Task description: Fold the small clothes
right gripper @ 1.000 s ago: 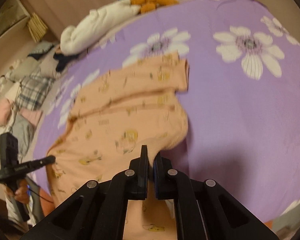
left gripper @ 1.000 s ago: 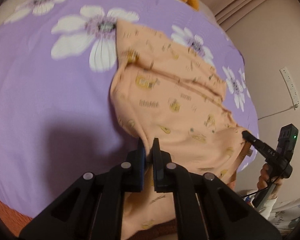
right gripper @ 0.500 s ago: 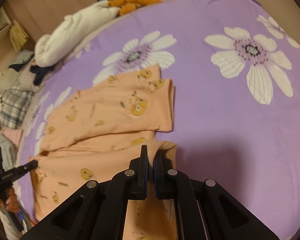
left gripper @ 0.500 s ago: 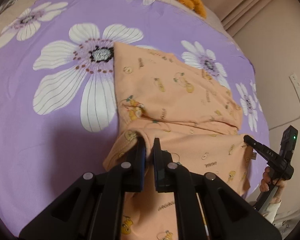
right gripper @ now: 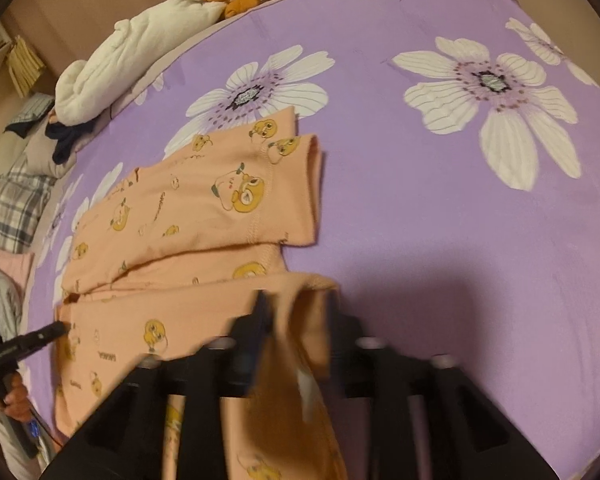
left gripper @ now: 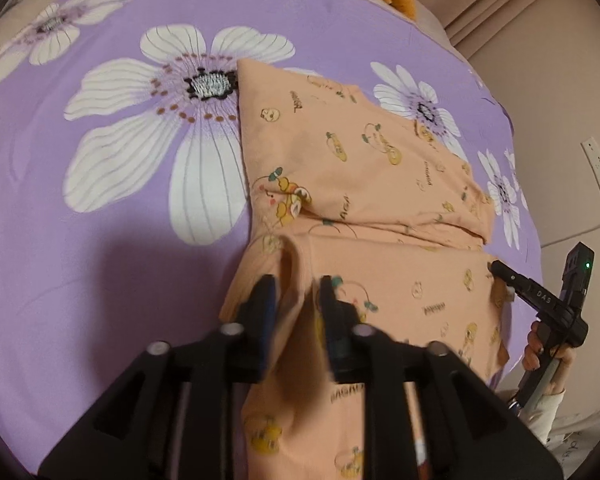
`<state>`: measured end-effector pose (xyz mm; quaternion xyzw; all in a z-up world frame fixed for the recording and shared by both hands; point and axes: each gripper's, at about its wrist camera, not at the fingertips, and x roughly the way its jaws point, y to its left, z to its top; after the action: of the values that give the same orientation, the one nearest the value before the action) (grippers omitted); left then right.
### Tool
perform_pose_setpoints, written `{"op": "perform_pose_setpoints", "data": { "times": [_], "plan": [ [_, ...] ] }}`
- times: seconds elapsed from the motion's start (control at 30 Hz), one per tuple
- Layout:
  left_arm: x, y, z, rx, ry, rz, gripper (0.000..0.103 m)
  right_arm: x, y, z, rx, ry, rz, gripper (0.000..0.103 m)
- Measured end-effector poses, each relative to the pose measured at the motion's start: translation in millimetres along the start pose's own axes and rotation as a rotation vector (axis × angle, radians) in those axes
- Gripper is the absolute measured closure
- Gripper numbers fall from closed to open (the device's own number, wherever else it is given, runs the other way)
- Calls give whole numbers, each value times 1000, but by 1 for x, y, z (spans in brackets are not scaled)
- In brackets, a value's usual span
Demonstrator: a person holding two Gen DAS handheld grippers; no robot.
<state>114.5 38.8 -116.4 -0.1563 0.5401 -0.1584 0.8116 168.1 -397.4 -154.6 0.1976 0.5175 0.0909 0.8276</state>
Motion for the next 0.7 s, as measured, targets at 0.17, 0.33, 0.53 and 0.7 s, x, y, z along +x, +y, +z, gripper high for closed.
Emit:
{"op": "perform_pose_setpoints", "data": {
  "times": [0.17, 0.33, 0.53, 0.7],
  "plan": [
    [-21, 1, -24, 42, -8, 18, 50, -20, -12, -17, 20, -10, -24, 40],
    [-24, 7, -50, 27, 36, 7, 47, -30, -20, -43, 48, 22, 14, 40],
    [-26, 7, -73, 10, 60, -11, 47, -37, -20, -68, 51, 61, 35, 40],
    [-21, 4, -88, 9, 84, -42, 47, -38, -13, -80, 16, 73, 25, 45]
  ]
}}
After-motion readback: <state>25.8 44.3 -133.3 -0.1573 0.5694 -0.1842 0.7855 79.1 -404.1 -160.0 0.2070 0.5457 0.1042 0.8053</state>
